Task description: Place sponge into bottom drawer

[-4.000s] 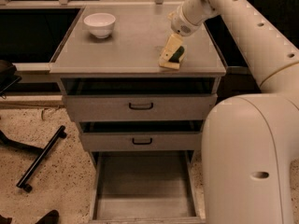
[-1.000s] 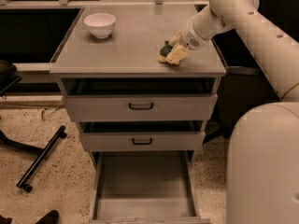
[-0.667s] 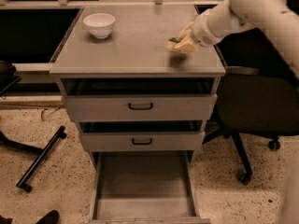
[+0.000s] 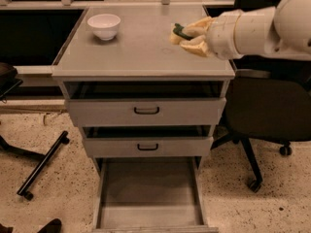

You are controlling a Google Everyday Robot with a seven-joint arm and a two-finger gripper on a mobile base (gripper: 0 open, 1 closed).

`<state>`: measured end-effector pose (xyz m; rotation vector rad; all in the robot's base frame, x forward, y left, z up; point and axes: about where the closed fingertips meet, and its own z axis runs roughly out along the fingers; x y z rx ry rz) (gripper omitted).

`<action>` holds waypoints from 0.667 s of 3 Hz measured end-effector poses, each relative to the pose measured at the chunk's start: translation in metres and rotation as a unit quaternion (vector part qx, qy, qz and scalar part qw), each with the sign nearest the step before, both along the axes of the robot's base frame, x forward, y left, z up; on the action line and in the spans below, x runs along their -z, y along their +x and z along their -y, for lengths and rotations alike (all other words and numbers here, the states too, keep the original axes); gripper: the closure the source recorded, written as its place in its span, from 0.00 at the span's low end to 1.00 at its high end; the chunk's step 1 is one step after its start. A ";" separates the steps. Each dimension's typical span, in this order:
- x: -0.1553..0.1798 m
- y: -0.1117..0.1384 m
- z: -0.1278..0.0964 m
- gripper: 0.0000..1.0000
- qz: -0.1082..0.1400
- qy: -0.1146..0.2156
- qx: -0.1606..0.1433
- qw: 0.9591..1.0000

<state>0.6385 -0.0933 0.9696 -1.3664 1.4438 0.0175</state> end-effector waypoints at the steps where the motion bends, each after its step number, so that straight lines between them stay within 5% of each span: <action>1: 0.011 -0.016 -0.006 1.00 0.020 0.010 -0.001 1.000; 2: 0.011 -0.016 -0.006 1.00 0.020 0.010 -0.001 1.000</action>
Offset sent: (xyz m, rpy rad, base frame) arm -0.0161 0.0059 -0.0108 0.0235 -0.0381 0.0019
